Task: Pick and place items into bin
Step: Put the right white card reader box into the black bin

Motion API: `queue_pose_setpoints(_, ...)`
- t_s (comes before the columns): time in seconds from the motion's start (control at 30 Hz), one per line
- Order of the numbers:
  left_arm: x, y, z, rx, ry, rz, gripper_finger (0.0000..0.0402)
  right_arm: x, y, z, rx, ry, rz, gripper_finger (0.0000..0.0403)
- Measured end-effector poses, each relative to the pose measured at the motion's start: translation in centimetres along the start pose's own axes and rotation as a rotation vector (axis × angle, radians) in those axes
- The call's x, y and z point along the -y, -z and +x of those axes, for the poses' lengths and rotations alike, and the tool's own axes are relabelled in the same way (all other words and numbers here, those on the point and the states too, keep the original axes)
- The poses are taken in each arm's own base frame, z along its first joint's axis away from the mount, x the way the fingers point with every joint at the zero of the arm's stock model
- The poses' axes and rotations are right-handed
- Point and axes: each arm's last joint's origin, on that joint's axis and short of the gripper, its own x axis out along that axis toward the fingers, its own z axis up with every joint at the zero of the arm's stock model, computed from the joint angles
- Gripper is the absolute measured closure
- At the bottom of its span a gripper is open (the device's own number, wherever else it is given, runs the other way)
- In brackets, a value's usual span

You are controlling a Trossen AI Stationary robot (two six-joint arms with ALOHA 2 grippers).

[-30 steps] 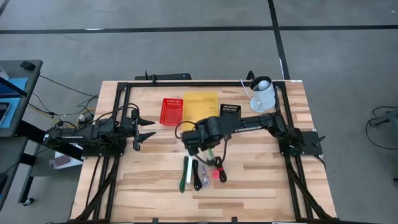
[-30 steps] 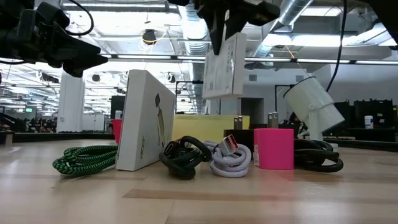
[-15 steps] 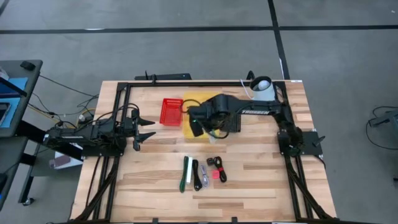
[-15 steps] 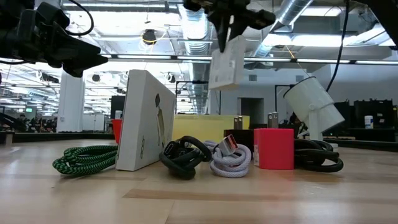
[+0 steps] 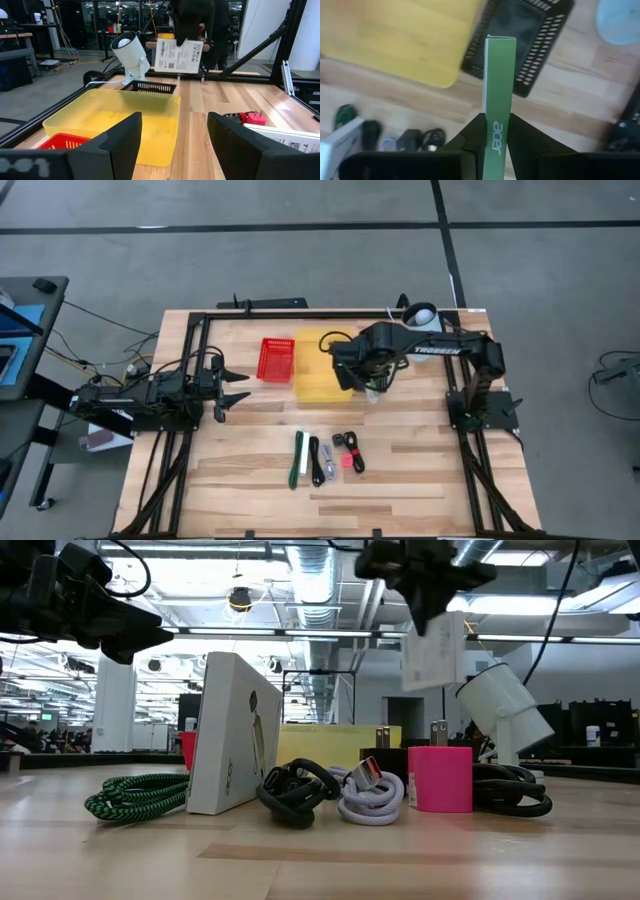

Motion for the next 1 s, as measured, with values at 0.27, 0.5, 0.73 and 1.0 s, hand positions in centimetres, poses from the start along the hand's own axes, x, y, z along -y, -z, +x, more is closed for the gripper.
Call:
queue_pose_setpoints(0.27,0.0,0.0,0.0,0.0,0.0,0.0,0.0182,1.7,-2.1,1.1,0.009,0.054,0.008,0.0341)
queue_pose_setpoints(0.5,0.0,0.0,0.0,0.0,0.0,0.0,0.0182,3.0,-4.3,1.4,0.023,0.072,0.027,0.0341)
queue_pose_setpoints(0.73,0.0,0.0,0.0,0.0,0.0,0.0,0.0182,3.7,-6.0,2.1,0.024,0.094,0.048,0.0341)
queue_pose_setpoints(1.0,0.0,0.0,0.0,0.0,0.0,0.0,0.0182,3.5,-6.6,2.5,0.034,0.079,0.04,0.0341)
